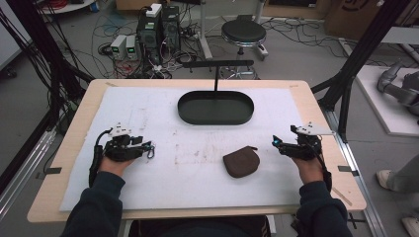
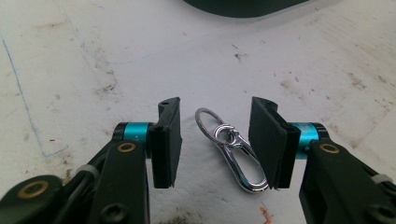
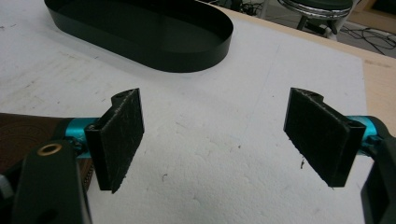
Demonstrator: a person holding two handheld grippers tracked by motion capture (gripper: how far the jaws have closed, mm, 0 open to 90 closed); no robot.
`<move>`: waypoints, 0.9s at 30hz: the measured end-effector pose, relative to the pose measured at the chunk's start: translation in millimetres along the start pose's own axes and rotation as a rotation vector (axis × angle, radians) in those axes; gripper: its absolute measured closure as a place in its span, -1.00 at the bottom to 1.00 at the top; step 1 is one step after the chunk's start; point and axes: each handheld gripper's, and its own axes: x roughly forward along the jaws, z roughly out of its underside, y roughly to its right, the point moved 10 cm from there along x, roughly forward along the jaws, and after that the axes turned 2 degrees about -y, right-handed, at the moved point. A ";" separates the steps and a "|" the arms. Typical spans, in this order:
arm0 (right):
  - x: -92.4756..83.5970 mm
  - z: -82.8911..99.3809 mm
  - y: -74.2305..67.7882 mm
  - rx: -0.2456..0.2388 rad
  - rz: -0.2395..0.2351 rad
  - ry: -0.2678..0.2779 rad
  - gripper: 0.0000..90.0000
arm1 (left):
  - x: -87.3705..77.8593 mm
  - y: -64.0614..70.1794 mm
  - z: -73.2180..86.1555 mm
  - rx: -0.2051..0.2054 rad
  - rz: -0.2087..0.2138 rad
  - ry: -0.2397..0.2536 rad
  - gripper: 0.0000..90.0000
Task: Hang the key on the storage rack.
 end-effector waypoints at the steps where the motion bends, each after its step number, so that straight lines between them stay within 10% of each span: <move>1: -0.2 0.3 0.2 0.002 0.000 -0.001 -0.55 | -1.3 -0.4 -0.8 0.005 0.000 0.008 0.19; 27: 1.7 1.6 -1.2 -0.005 -0.013 -0.009 -0.54 | 9.5 -9.9 10.4 -0.014 -0.068 -0.071 0.23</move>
